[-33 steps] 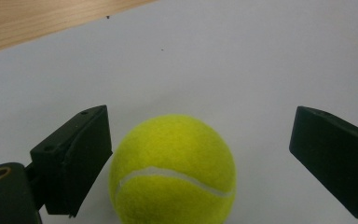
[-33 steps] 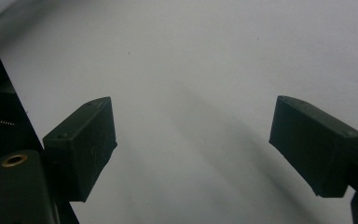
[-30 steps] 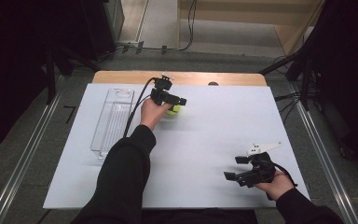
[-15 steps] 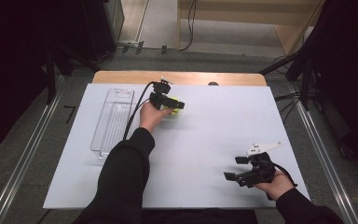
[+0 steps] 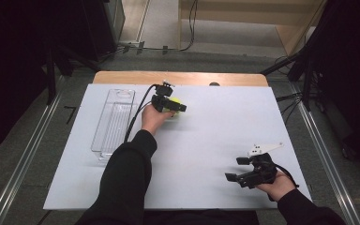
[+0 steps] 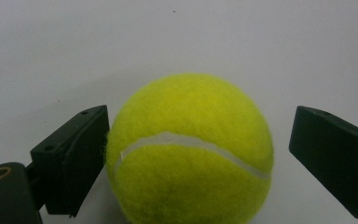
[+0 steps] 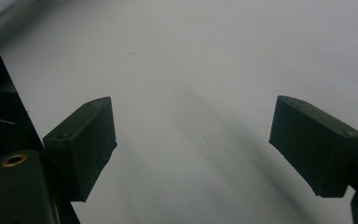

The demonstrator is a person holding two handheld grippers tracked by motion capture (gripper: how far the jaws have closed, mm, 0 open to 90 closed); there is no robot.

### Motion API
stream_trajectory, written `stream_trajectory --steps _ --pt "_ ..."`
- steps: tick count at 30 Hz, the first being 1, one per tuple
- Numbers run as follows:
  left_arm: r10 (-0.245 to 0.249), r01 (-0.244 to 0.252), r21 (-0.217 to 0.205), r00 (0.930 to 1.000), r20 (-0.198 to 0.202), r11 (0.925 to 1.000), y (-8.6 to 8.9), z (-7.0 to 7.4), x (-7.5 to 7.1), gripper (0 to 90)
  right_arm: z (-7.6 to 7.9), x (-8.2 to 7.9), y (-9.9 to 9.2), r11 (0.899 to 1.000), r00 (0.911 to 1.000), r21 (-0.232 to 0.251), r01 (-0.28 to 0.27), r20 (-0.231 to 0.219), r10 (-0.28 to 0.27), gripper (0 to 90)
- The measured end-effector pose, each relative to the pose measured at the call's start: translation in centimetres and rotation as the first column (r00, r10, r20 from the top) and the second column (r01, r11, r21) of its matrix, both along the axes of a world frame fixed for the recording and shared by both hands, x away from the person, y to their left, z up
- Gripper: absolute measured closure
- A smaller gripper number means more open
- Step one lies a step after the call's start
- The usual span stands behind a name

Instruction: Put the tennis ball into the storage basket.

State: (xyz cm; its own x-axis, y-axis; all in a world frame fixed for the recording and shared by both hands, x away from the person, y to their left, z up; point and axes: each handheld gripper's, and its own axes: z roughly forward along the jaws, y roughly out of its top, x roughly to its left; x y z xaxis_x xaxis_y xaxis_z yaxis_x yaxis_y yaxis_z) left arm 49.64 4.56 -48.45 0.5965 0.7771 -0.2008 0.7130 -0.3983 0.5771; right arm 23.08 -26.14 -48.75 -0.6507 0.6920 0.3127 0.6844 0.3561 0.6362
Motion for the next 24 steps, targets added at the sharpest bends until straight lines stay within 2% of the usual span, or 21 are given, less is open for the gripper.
stream_trajectory --steps 6,9,12,24 --pt "0.012 -0.012 0.015 0.9997 0.023 0.9998 0.01 -0.43 -0.31 13.9 0.04 -0.01 -0.01 1.0 1.0 0.0 0.001 0.003 -0.001 12.5" --pt "0.003 -0.005 0.041 0.9996 0.028 0.9992 -0.04 -0.6 -0.41 16.5 0.04 -0.01 -0.01 1.0 1.0 -0.001 0.001 0.004 -0.001 12.5" --pt "0.008 -0.01 0.044 0.9989 0.047 0.999 0.06 -0.56 -0.56 24.8 0.05 -0.01 0.0 1.0 1.0 0.0 0.0 0.006 0.0 12.5" --pt "0.005 -0.009 0.058 0.9981 0.062 0.9983 -0.12 -0.54 -0.69 26.2 0.0 -0.01 0.03 1.0 1.0 -0.011 0.0 0.004 0.0 12.5"
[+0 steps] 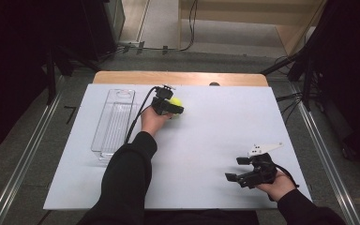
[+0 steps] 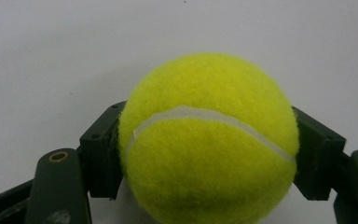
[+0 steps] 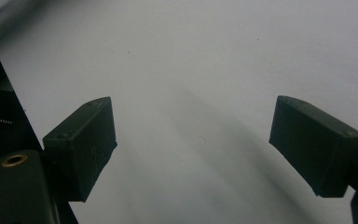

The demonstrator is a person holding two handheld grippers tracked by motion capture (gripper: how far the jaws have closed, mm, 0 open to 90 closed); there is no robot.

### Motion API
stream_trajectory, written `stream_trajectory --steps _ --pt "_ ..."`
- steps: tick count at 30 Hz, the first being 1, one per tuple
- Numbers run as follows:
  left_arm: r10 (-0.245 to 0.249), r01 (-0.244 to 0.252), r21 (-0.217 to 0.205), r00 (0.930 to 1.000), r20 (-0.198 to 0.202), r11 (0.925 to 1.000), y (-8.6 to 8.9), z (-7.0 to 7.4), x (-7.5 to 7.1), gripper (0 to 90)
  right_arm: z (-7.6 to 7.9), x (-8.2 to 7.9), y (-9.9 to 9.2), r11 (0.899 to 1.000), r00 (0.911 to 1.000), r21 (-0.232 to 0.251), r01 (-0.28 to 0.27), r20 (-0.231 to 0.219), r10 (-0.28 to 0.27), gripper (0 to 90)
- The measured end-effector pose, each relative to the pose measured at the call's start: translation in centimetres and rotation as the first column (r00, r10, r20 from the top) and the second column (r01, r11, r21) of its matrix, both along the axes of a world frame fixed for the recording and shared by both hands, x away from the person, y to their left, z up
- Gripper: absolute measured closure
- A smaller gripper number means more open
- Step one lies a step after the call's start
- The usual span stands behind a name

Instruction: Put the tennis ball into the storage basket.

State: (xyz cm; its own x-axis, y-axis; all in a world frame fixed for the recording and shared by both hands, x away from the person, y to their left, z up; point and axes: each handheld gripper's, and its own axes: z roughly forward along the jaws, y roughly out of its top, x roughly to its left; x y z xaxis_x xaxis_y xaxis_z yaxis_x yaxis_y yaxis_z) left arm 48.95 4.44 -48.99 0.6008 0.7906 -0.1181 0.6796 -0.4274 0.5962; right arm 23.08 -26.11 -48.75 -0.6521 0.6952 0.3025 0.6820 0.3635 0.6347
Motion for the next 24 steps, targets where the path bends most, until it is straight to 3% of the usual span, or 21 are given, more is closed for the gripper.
stream_trajectory --steps 12,24 --pt "-0.012 0.011 -0.025 0.9998 -0.018 0.9996 0.2 1.0 -0.3 26.2 0.0 0.0 0.0 1.0 1.0 0.001 0.006 -0.003 -0.006 12.5" --pt "-0.062 0.059 -0.065 0.9967 -0.053 0.9961 0.7 3.2 -1.3 26.3 0.0 0.1 0.0 1.0 1.0 0.001 0.004 -0.006 -0.004 12.5"
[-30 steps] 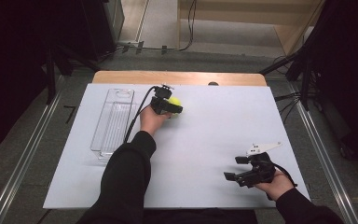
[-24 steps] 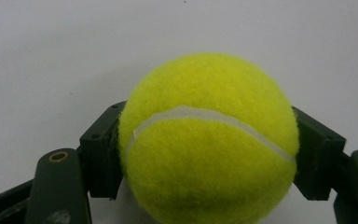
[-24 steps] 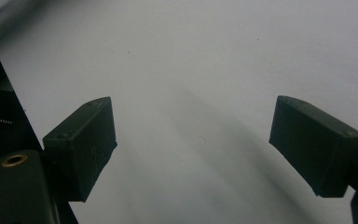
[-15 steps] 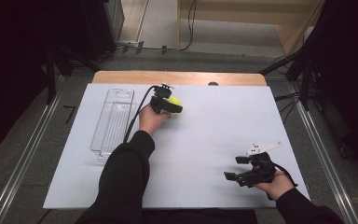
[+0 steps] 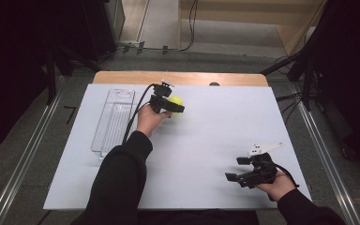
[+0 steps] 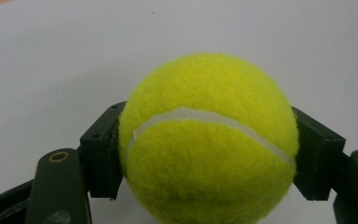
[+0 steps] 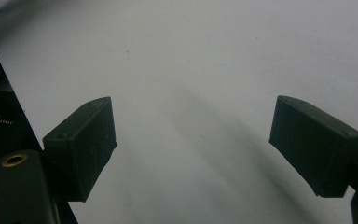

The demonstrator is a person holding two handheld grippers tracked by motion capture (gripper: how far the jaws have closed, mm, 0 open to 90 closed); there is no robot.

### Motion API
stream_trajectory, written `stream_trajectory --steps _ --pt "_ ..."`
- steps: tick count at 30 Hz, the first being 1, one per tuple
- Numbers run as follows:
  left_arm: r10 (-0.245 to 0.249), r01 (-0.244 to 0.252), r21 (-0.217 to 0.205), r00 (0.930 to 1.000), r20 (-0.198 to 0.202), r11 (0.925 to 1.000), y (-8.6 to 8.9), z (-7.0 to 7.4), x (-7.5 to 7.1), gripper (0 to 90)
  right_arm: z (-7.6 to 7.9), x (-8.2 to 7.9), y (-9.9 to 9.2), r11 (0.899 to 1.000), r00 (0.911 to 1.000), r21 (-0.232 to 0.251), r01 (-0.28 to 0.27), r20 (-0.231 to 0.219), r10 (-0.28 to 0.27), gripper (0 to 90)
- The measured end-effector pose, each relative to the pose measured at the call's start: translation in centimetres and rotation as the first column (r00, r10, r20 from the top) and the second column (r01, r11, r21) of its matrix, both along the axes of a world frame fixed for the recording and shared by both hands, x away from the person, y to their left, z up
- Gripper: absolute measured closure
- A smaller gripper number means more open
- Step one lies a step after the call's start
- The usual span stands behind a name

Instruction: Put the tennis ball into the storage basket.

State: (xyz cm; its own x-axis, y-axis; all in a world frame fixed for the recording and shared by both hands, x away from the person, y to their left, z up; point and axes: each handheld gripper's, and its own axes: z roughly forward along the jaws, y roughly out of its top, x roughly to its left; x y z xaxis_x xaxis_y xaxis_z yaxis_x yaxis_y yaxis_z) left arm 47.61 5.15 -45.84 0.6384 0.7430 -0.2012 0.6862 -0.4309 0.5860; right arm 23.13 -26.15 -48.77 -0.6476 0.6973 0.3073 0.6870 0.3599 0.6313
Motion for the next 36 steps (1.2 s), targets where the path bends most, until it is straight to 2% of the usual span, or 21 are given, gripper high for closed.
stream_trajectory --steps 19,24,30,36 --pt "-0.077 0.076 -0.014 0.9965 -0.033 0.997 0.3 1.6 -2.1 26.2 0.0 0.0 0.0 1.0 1.0 -0.002 0.002 -0.001 -0.002 12.5" --pt "-0.099 0.098 -0.033 0.9944 -0.038 0.9947 0.4 1.9 -3.1 26.2 0.0 0.0 0.0 1.0 1.0 -0.003 0.003 -0.001 -0.003 12.5" --pt "-0.129 0.128 -0.024 0.9914 -0.021 0.9914 0.4 2.3 -4.0 26.2 0.0 0.0 0.1 1.0 1.0 -0.004 -0.001 0.0 0.001 12.5" --pt "-0.161 0.159 -0.051 0.9869 -0.018 0.9859 0.5 2.7 -5.0 26.2 0.0 0.0 0.1 1.0 1.0 -0.005 0.004 -0.004 -0.004 12.5"
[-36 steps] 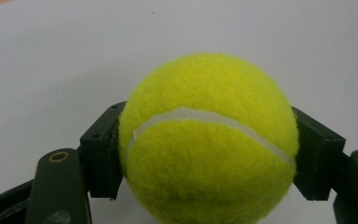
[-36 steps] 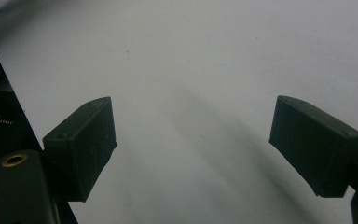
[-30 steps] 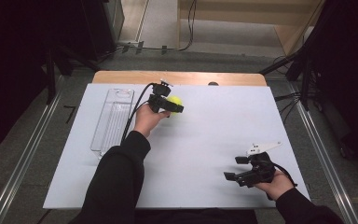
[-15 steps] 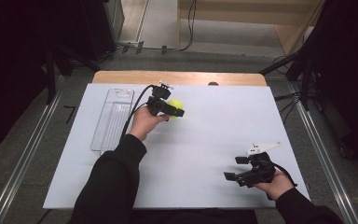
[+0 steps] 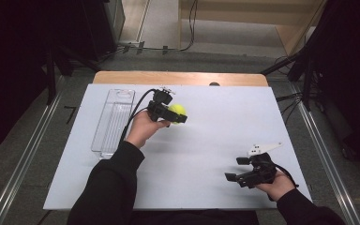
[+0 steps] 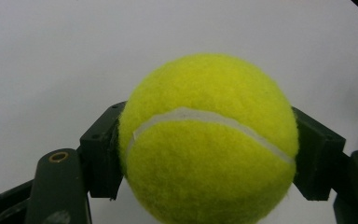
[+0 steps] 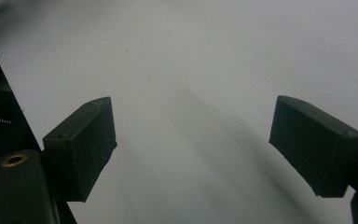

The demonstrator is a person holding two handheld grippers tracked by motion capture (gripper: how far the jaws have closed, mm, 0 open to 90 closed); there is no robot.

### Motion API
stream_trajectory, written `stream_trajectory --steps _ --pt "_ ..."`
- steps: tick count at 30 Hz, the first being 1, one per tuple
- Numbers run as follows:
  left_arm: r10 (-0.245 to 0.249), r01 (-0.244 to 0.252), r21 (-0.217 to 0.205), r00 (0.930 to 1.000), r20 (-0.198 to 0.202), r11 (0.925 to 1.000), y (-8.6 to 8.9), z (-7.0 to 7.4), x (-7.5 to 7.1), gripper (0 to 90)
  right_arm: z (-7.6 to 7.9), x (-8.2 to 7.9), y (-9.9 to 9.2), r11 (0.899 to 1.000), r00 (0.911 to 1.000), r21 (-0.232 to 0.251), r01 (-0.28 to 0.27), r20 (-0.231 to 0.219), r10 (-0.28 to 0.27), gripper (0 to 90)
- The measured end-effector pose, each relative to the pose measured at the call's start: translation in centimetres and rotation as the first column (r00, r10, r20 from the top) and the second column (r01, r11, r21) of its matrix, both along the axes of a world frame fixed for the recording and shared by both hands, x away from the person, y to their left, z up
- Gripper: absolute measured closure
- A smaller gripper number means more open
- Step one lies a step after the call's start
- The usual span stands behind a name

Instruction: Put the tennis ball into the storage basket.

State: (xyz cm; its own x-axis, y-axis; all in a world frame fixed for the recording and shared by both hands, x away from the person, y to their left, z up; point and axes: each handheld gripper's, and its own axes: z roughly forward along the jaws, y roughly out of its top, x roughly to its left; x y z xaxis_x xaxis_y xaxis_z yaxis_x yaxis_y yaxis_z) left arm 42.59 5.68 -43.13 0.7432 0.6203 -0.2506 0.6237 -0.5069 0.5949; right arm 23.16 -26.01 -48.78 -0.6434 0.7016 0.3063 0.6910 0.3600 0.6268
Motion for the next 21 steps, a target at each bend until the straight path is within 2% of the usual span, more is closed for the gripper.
stream_trajectory --steps 14,21 --pt "-0.036 0.036 -0.003 0.9992 -0.015 0.9993 0.4 -0.1 -1.5 26.2 0.1 -0.1 0.1 1.0 1.0 0.0 -0.007 0.007 0.007 12.5" --pt "-0.047 0.047 -0.008 0.9985 -0.028 0.9989 0.5 0.1 -1.8 26.2 0.1 -0.1 0.1 1.0 0.9999 0.0 -0.011 0.008 0.011 12.5"
